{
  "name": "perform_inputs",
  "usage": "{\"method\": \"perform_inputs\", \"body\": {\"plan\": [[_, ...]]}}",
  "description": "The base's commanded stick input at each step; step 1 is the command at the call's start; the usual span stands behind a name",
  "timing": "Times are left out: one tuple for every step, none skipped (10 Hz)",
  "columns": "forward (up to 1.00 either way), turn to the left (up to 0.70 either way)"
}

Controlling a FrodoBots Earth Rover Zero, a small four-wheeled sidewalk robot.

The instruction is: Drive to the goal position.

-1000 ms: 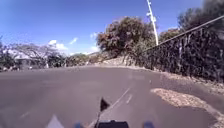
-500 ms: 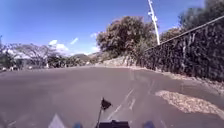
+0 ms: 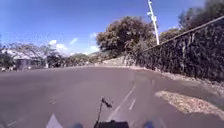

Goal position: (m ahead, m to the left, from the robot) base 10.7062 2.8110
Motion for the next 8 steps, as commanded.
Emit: {"method": "perform_inputs", "body": {"plan": [[0.5, 0.0], [0.5, 0.0], [0.5, 0.0], [0.5, 0.0], [0.5, 0.0], [0.5, 0.0], [0.5, 0.0], [0.5, 0.0]]}}
